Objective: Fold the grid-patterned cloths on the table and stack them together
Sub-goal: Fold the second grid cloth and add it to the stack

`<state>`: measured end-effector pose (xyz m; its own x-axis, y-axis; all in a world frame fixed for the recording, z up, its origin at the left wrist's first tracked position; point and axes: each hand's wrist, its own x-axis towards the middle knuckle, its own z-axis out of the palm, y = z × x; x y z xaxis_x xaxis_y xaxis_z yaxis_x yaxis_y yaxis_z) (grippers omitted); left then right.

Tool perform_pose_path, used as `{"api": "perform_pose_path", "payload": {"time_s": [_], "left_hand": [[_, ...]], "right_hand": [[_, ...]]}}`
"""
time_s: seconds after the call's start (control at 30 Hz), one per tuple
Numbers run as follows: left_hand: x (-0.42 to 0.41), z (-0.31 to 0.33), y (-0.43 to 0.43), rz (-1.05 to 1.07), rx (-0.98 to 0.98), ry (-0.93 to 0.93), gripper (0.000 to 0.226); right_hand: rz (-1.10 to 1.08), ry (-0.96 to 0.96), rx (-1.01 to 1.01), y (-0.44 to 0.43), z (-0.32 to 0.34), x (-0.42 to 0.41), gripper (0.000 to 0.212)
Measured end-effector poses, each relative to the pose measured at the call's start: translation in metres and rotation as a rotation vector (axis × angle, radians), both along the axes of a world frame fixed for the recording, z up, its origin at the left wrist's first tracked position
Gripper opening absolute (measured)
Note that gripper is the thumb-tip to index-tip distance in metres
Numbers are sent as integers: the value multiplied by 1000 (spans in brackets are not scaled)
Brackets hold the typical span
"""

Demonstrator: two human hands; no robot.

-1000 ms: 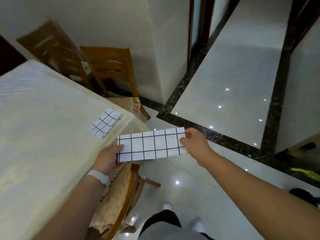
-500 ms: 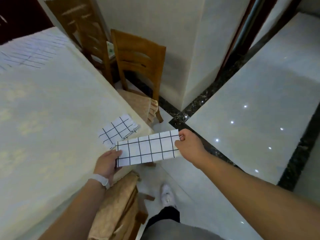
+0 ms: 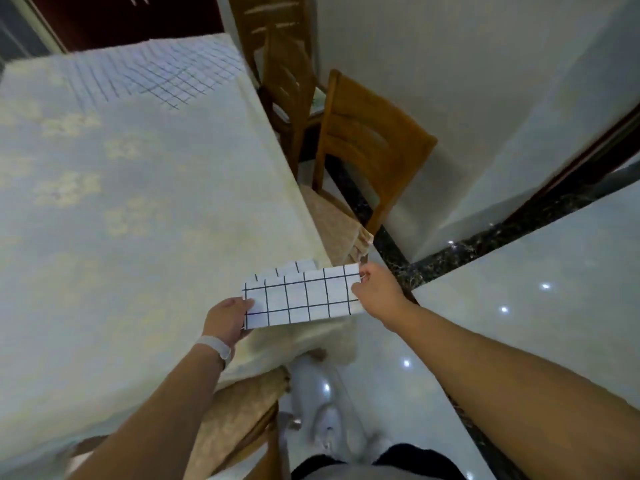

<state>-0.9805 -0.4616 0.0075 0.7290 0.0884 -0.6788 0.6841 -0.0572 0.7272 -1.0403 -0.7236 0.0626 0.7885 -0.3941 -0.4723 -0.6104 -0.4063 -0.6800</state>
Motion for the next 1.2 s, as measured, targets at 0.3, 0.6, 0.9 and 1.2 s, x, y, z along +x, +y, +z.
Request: {"api": "perform_pose_path", "payload": {"time_s": [0.3,0.6,0.9,1.2], "left_hand": [[23,-29,0,-26,304,56,29],[29,-26,-31,-67,659,104,27],[25,-17,-46,18,711,136,26],[5,32,-42,108,701,26,27]], "right_hand": [[142,86,10,-13,-54,69,14],[247,193,123,-44,-84,109,16],[249,265,257,-62,-95,114,10],[529,56,124,-73,-50,151,10]]}}
